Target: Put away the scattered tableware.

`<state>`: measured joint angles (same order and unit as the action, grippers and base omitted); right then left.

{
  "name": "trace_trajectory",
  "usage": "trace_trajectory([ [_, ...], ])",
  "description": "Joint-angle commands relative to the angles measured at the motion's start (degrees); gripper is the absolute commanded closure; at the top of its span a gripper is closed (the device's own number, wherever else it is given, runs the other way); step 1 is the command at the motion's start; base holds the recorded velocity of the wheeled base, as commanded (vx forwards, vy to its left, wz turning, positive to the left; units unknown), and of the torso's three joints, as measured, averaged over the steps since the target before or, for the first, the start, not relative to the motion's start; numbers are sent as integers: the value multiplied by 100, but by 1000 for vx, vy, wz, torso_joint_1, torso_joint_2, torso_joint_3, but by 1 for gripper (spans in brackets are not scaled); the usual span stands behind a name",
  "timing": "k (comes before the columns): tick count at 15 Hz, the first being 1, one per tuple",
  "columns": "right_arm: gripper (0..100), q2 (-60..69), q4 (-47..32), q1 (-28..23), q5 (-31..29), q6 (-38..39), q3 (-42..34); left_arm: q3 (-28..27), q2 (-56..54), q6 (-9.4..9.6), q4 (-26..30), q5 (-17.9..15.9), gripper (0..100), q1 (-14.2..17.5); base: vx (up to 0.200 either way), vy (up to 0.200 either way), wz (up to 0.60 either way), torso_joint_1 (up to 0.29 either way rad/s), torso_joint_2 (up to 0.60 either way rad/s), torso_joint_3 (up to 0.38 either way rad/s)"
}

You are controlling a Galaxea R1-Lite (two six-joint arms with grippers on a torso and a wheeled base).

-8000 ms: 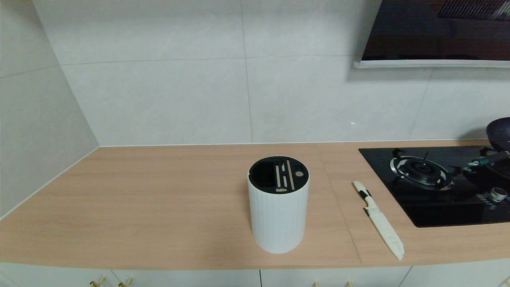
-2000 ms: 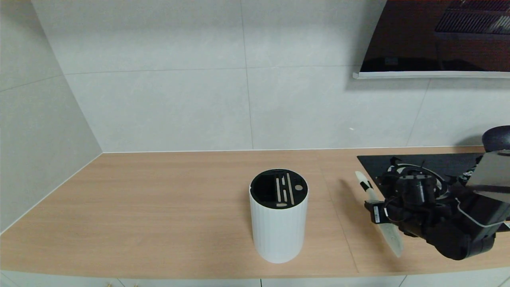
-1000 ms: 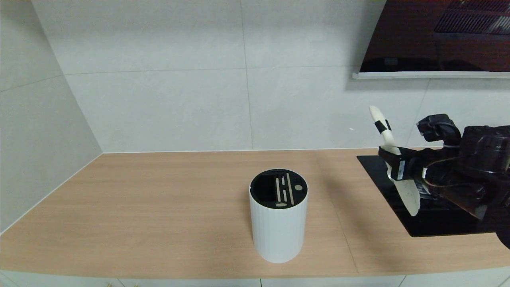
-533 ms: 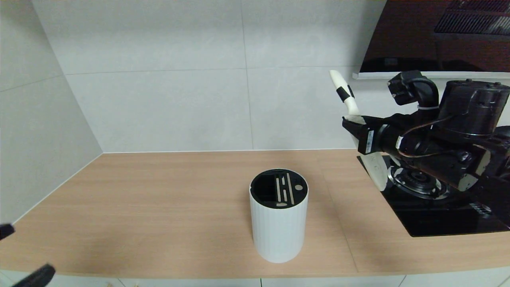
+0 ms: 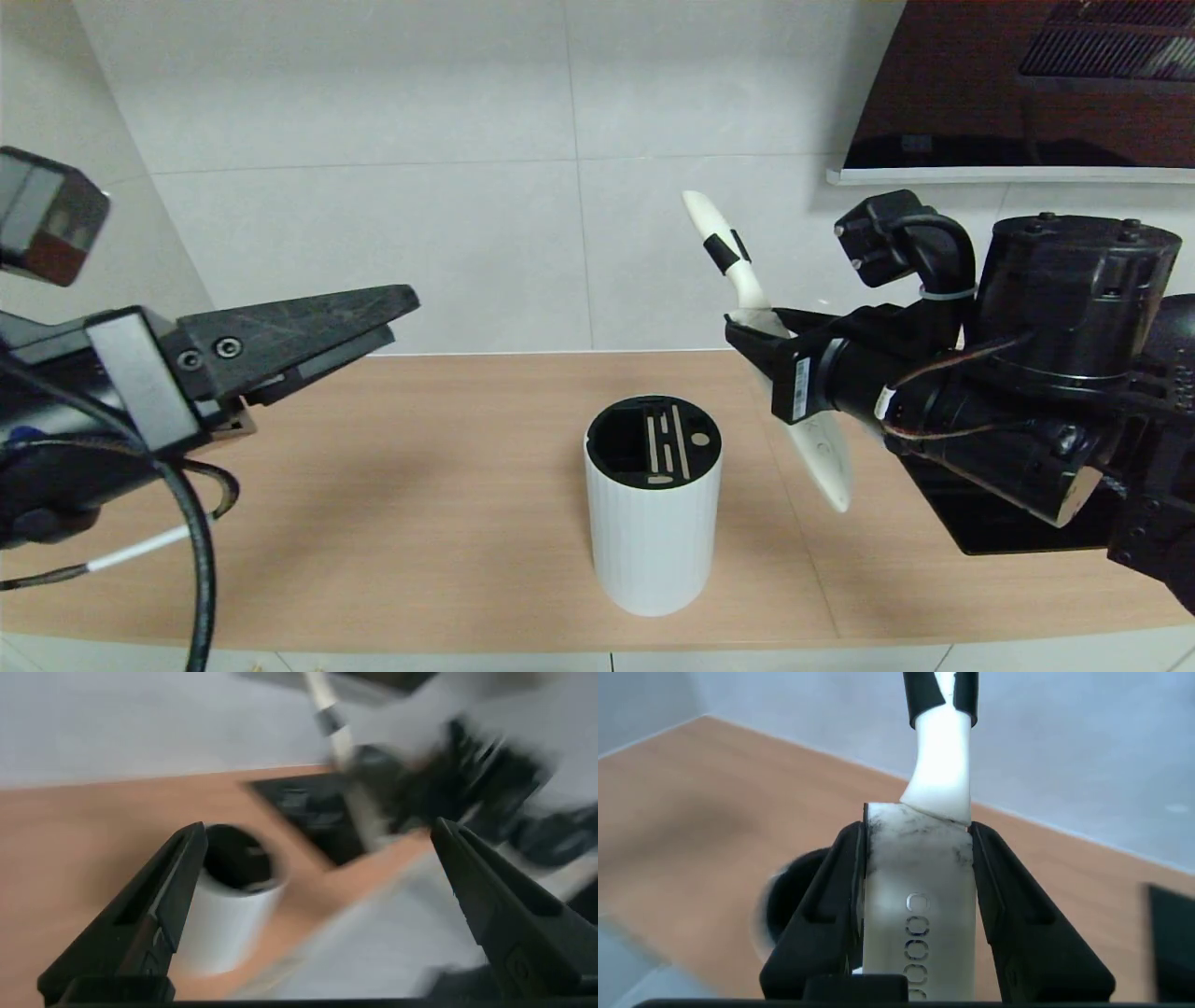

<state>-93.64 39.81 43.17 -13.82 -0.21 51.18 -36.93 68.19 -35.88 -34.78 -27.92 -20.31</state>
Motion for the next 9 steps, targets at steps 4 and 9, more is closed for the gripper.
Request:
trace_trajectory([
  [4, 100, -252, 44, 588, -103, 267, 15, 291, 1416, -1448, -1892, 32, 0, -500, 0, 0, 0, 0, 0, 0],
  [9, 100, -445, 185, 922, -103, 671, 15, 827, 2216, -1290, -3421, 454, 0, -931, 0, 0, 0, 0, 0, 0],
])
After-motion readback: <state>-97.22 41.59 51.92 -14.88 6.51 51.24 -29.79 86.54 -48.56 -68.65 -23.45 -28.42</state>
